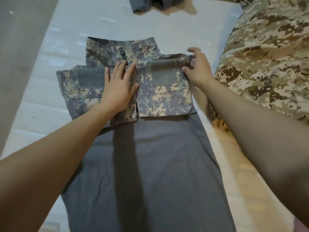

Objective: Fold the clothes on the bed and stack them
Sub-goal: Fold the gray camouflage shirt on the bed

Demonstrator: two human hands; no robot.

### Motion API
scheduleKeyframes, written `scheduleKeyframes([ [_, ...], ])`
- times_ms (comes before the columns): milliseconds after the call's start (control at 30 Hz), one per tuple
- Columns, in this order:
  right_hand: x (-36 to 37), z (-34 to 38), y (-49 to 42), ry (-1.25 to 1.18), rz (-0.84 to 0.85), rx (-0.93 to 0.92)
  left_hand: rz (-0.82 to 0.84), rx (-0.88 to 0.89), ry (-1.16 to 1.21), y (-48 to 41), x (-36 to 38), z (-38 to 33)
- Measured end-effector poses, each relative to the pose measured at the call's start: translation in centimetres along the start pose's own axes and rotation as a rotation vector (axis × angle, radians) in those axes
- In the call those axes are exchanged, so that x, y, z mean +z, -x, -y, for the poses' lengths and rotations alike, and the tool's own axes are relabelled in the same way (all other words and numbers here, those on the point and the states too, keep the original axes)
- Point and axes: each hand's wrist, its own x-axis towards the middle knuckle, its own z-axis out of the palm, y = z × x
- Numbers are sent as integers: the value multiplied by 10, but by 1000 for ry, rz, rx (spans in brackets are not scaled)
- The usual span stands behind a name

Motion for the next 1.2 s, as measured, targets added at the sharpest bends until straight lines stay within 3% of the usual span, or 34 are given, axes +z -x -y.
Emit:
scheduleKeyframes([
  [67, 0, -9, 36, -161, -50, 33, 23, -27, 16, -2, -1, -2],
  [167, -1, -38, 128, -194, -148, 53, -11, -56, 40, -5, -7, -15],
  [300, 2, -82, 236, -125, -131, 342, -34, 71, 73, -24, -11, -62],
  [400, 10, -100, 262, -57, -106, 347, 32, 11, 173, -58, -9, -100],
  [500, 15, -106, 263, -114, -189, 358, 19, -121, 185, -88, -7, -121],
  [600, 17, -114, 266, -182, -293, 362, -30, -142, 130, -101, -4, -130],
  [767, 20, -128, 269, -153, -322, 285, -136, -267, 66, -103, 4, -136],
  [933, 11, -120, 275, -51, -302, 244, -189, 8, 86, -29, 20, -152],
  [1000, 7, -106, 277, 128, -305, 96, -95, 48, 68, 26, 25, -150],
  [1100, 4, -77, 258, 217, -187, -72, 229, 164, -41, 92, 32, -139],
  [1200, 3, -41, 210, 193, -63, -116, 164, 203, 89, 111, 16, -120],
])
